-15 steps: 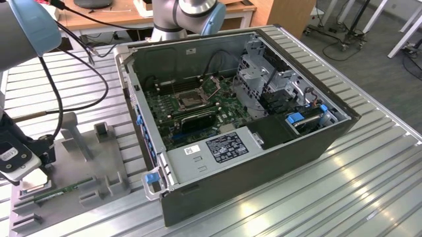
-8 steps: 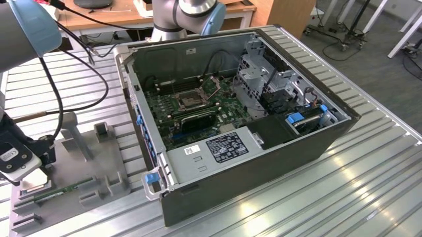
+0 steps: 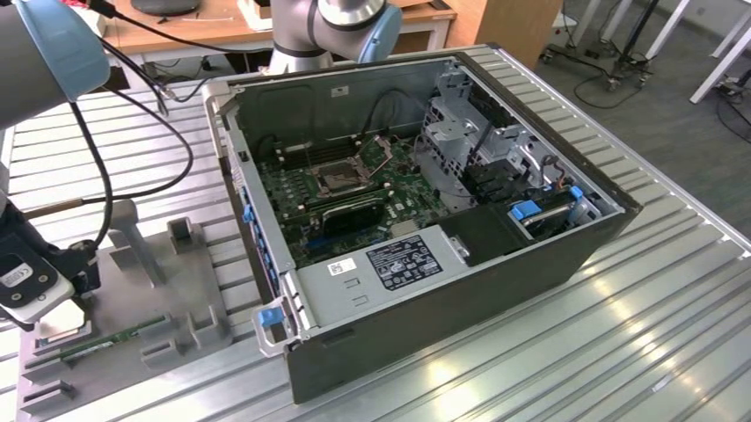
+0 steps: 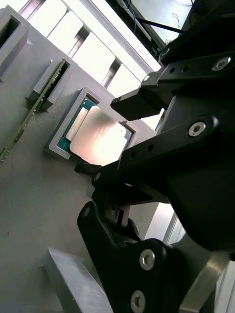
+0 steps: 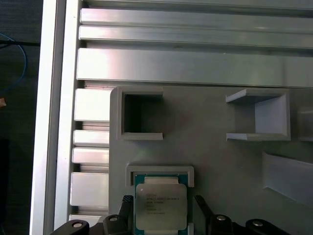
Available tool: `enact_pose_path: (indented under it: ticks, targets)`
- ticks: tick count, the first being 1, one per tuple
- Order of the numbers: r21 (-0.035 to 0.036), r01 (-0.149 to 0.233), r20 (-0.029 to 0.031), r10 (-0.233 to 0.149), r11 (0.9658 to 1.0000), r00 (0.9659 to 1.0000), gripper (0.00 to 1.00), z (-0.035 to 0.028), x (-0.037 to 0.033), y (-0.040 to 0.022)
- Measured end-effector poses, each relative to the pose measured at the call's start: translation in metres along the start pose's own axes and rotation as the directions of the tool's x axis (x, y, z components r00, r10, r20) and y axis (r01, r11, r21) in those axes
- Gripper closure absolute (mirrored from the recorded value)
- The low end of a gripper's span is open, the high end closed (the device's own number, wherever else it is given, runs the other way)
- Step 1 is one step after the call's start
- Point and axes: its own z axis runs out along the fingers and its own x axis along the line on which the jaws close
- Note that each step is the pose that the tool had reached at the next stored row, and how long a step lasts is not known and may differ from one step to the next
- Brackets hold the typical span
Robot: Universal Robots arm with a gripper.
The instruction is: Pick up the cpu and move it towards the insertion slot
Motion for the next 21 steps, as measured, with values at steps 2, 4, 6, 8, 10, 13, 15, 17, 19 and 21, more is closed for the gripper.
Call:
enact_pose_path:
  ticks: [2, 4, 6, 8, 10, 13, 15, 17, 19, 21]
  targets:
    - [0.0000, 0.000, 0.0000, 0.000, 1.0000, 1.0000, 0.40, 0.0000, 0.0000, 0.0000]
    - [0.0000, 0.000, 0.0000, 0.000, 1.0000, 1.0000, 0.34, 0.0000, 0.0000, 0.0000]
    - [0.0000, 0.000, 0.0000, 0.000, 1.0000, 1.0000, 0.34, 0.0000, 0.0000, 0.0000]
    - [0.0000, 0.000, 0.0000, 0.000, 1.0000, 1.0000, 0.34, 0.0001, 0.0000, 0.0000]
    - [-0.0001, 0.000, 0.0001, 0.000, 1.0000, 1.0000, 0.34, 0.0006, 0.0000, 0.0000]
    - [0.0000, 0.000, 0.0000, 0.000, 1.0000, 1.0000, 0.34, 0.0015, 0.0000, -0.0001]
    - [0.0000, 0.000, 0.0000, 0.000, 1.0000, 1.0000, 0.34, 0.0021, 0.0000, -0.0001]
    - [0.0001, 0.000, -0.0002, 0.000, 1.0000, 1.0000, 0.34, 0.0022, 0.0000, -0.0001]
    - [0.0000, 0.000, 0.0001, 0.000, 1.0000, 1.0000, 0.34, 0.0025, 0.0000, -0.0001]
    - [0.0000, 0.000, 0.0001, 0.000, 1.0000, 1.0000, 0.34, 0.0029, 0.0000, -0.0001]
